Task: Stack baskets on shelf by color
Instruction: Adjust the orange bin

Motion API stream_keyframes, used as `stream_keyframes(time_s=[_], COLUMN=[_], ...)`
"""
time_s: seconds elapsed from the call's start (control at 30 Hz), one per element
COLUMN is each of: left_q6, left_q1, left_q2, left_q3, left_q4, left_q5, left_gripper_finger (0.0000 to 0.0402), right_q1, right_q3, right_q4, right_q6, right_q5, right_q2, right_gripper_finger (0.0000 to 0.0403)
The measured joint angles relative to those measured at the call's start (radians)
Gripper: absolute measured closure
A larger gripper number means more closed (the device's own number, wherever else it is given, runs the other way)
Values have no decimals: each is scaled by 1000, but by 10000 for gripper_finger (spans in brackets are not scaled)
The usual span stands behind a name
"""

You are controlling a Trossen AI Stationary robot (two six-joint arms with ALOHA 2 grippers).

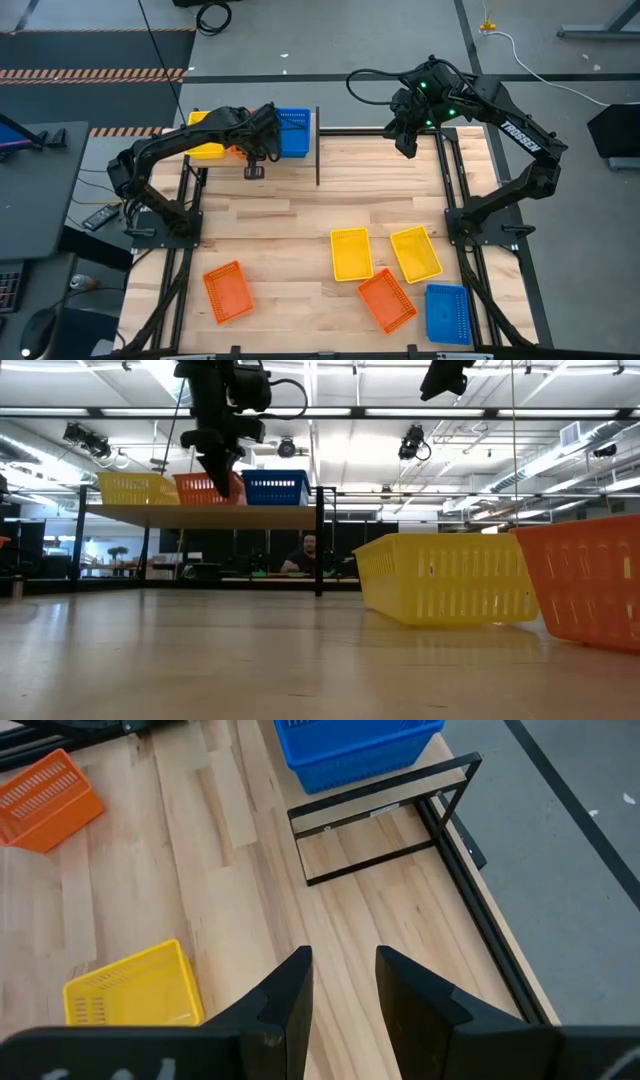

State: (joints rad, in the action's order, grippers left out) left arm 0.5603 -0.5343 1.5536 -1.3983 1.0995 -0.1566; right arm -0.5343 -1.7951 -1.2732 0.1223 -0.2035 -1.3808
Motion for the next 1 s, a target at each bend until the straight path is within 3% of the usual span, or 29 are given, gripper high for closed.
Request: stream_keyframes(time_s=[0.47, 1.0], left_q6=[-52, -64], left_q1=[6, 10], left_q2=[0, 0], left_q3=[0, -112], left_q4=[12, 61], left_q5=[0, -45], left_gripper_finger=[386, 323], right_q1=[0, 0], right_q3=[0, 0], right_q4=[0, 0], right_q6=[0, 0], right_q5=[0, 0], right_q2=[0, 0], right_gripper_finger=[284, 284])
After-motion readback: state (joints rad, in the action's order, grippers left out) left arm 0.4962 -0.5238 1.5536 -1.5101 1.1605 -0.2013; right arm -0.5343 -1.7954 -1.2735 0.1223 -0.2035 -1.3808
